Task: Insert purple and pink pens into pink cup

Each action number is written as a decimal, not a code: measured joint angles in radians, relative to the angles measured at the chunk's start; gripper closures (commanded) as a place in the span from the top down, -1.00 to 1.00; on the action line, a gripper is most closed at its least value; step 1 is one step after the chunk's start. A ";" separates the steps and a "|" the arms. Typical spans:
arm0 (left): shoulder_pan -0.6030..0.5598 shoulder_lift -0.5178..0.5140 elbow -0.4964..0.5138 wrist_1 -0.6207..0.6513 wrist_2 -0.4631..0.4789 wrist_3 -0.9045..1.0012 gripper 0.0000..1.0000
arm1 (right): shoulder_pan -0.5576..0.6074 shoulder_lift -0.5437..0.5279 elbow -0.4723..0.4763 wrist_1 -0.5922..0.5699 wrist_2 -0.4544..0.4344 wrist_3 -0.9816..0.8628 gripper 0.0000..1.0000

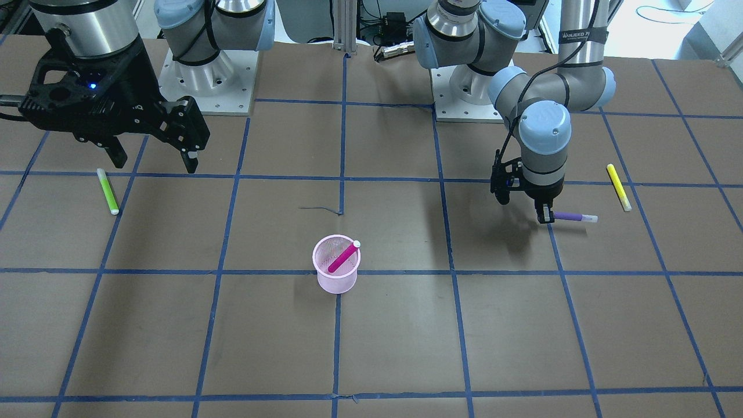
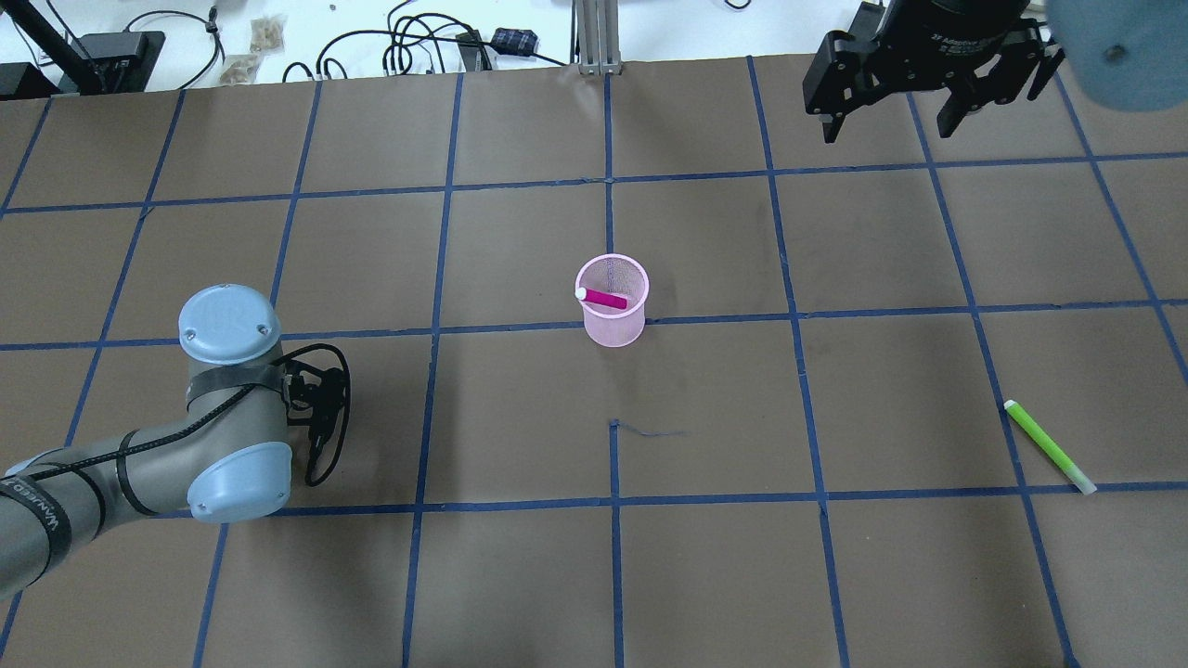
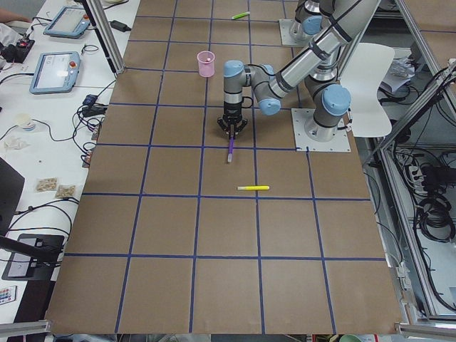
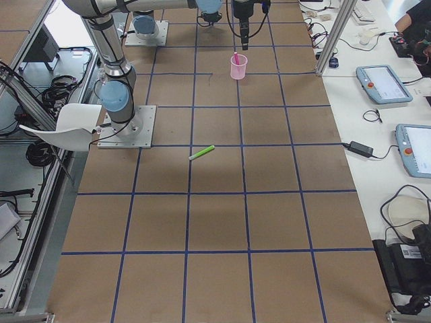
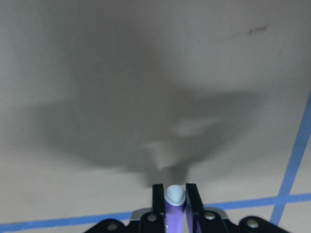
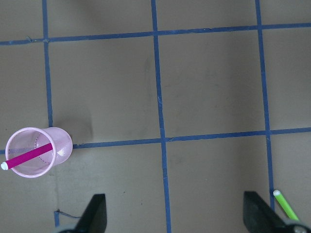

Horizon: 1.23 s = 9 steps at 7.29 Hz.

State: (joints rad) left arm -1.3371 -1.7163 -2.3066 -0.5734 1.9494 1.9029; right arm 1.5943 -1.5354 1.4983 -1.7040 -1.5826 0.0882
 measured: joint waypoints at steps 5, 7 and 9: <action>-0.004 0.124 0.365 -0.573 -0.525 -0.194 -1.00 | 0.000 -0.002 0.010 -0.006 0.011 -0.004 1.00; -0.020 0.111 0.474 -0.684 -0.814 -0.421 -1.00 | 0.000 -0.003 0.010 -0.005 0.010 -0.005 1.00; -0.067 0.105 0.483 -0.656 -1.114 -0.571 -1.00 | 0.001 -0.002 0.011 -0.005 0.008 -0.008 1.00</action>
State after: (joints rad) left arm -1.4046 -1.6112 -1.8234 -1.2299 0.8354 1.3317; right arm 1.5948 -1.5372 1.5092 -1.7089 -1.5750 0.0807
